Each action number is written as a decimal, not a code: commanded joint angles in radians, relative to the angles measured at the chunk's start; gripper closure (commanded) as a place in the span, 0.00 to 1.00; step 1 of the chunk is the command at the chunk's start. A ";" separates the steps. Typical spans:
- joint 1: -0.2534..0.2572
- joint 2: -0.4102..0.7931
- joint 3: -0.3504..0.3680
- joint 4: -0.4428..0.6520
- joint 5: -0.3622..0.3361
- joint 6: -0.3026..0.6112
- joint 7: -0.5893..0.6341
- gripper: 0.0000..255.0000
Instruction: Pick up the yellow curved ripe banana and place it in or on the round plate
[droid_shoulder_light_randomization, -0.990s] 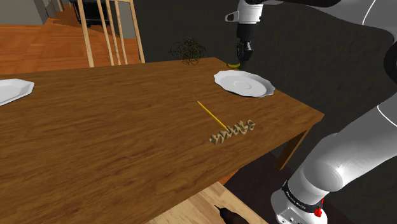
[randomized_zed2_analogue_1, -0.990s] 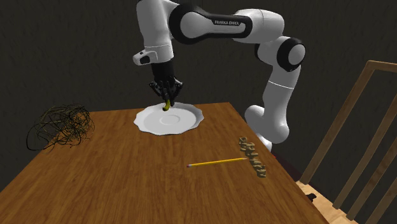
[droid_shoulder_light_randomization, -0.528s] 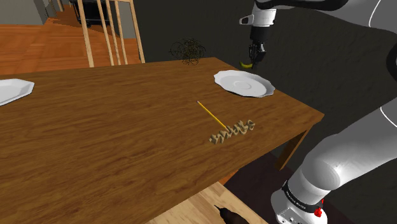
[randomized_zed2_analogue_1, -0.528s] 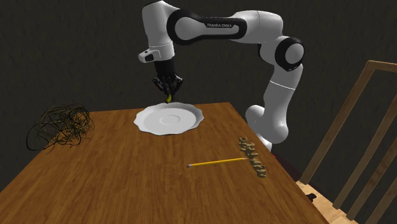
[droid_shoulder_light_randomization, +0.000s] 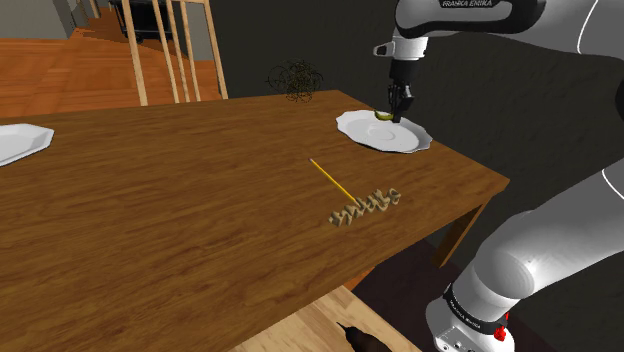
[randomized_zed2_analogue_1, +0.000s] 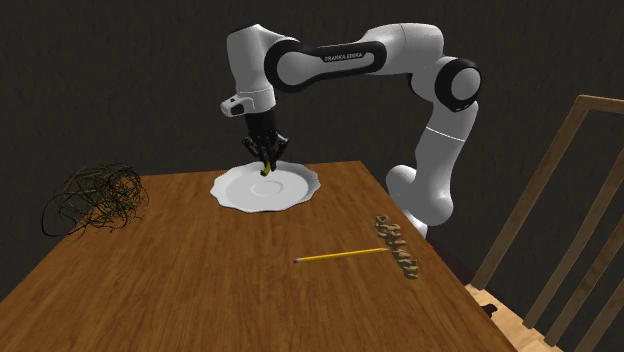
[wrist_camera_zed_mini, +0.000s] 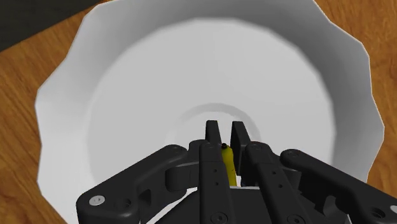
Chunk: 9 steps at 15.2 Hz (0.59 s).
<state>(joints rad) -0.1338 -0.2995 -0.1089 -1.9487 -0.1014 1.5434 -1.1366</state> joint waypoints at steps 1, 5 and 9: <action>-0.001 -0.003 -0.001 -0.027 -0.001 0.025 0.001 1.00; -0.001 -0.006 -0.002 -0.058 -0.002 0.052 0.003 1.00; -0.001 -0.006 -0.002 -0.058 -0.002 0.052 0.003 1.00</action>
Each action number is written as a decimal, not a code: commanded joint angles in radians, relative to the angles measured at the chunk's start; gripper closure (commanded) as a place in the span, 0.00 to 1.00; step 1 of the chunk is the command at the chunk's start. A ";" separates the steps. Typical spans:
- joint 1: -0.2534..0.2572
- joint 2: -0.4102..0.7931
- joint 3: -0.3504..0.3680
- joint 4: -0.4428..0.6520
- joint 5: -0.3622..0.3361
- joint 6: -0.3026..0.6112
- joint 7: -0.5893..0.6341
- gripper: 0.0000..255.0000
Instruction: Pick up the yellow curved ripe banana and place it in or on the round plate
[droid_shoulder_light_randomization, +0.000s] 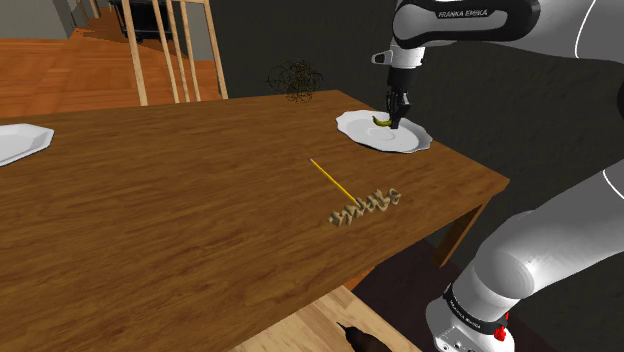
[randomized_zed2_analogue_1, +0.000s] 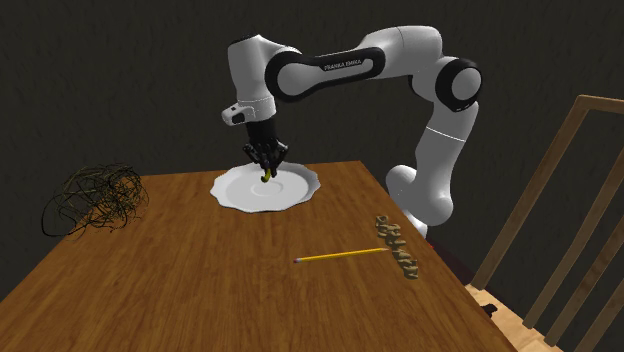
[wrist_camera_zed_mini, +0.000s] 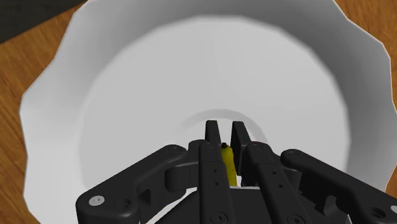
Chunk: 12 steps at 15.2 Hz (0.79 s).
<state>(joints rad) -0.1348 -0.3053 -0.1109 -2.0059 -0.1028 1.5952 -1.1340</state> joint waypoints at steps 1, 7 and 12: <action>0.000 0.000 0.000 0.000 0.000 0.000 0.000 1.00; 0.000 0.000 0.000 0.000 0.000 0.000 0.000 0.00; 0.004 0.038 0.006 0.164 0.006 -0.126 -0.005 0.00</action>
